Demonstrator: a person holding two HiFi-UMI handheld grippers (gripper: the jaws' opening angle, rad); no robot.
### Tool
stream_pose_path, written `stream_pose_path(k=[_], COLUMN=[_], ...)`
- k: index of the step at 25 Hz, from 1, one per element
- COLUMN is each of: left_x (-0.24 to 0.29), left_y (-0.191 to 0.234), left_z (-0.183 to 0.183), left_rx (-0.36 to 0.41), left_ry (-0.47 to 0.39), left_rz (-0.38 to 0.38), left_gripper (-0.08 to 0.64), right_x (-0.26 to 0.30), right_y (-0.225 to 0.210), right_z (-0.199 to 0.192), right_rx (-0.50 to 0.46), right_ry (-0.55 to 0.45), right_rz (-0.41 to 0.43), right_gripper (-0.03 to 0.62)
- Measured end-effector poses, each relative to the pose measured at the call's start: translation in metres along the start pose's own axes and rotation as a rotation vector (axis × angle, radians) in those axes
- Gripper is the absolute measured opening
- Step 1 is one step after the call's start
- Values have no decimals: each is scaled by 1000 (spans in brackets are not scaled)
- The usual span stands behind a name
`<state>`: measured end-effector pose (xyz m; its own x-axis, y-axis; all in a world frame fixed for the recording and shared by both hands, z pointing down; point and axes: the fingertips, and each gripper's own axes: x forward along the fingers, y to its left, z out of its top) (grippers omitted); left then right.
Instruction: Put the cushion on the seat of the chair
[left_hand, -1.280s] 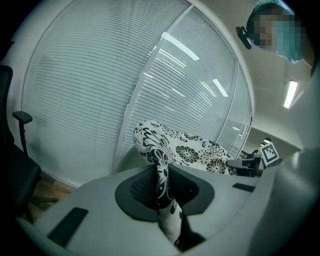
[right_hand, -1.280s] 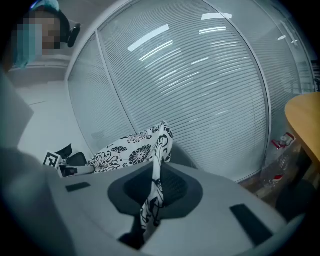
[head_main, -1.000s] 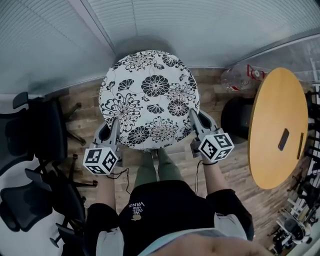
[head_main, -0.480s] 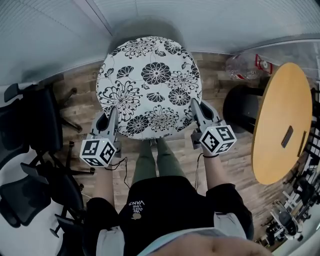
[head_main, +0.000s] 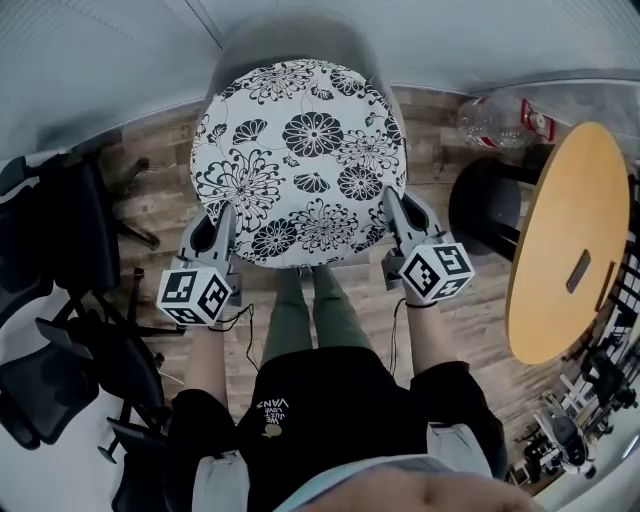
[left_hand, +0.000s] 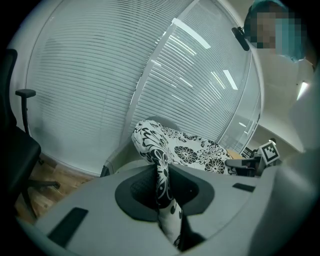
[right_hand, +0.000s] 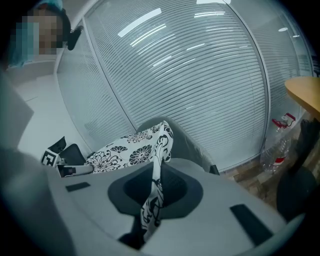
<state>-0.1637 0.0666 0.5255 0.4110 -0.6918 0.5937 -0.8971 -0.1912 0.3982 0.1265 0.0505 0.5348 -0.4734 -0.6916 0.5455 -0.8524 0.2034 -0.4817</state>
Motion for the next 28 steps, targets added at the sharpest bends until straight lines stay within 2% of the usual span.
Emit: stream_pose_path(k=[28], left_x=[4], left_y=[7], left_z=[-4], left_rx=[-18], left_ry=[15], left_rz=[34], left_gripper=[60], right_x=[4], right_y=[-6], right_z=[-3], right_rx=[-27], right_ry=[27], right_rz=[-37], right_gripper=[34])
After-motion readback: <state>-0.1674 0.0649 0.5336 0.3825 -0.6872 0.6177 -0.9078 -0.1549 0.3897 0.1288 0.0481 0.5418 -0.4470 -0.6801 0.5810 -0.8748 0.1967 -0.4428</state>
